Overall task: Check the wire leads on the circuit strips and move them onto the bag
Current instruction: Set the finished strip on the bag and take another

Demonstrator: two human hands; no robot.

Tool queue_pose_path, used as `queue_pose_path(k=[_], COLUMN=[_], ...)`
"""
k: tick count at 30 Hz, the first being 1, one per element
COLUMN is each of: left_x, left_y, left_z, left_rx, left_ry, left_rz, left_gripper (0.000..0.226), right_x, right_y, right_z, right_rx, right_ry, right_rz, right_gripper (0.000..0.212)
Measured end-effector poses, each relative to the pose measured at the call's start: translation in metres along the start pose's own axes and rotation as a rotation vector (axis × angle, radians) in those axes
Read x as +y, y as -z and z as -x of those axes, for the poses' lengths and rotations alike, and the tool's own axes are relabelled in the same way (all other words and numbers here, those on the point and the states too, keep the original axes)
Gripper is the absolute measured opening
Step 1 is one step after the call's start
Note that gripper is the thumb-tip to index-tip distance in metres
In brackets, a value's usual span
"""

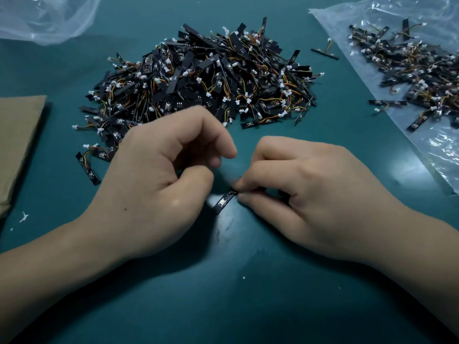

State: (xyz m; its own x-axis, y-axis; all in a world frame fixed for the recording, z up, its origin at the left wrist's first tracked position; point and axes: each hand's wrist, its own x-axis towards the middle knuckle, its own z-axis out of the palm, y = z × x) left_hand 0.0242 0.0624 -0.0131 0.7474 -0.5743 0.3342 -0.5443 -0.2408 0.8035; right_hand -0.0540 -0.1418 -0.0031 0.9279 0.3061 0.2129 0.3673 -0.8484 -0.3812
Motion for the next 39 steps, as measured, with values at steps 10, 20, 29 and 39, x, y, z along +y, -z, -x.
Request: queue_pose_path(k=[10,20,29,39], left_x=[0.02,0.021,0.02,0.02], left_y=[0.0,-0.006,-0.005,-0.001], left_z=[0.002,0.002,-0.001,-0.004], left_rx=[-0.135,-0.092,-0.01,-0.133], left_ry=[-0.054,0.039,0.063,0.103], left_rz=[-0.193,0.08,0.084,-0.032], left_gripper=[0.01,0.012,0.017,0.036], right_x=[0.006,0.006,0.008,0.008], right_y=[-0.003,-0.002,-0.002,-0.003], right_z=[-0.002,-0.002,-0.001,0.001], right_rx=[0.129,0.191,0.236,0.359], right_ry=[-0.073,-0.092,-0.065,-0.018], right_rz=[-0.128,-0.211,-0.226,-0.156], right_gripper=[0.01,0.011,0.007,0.002])
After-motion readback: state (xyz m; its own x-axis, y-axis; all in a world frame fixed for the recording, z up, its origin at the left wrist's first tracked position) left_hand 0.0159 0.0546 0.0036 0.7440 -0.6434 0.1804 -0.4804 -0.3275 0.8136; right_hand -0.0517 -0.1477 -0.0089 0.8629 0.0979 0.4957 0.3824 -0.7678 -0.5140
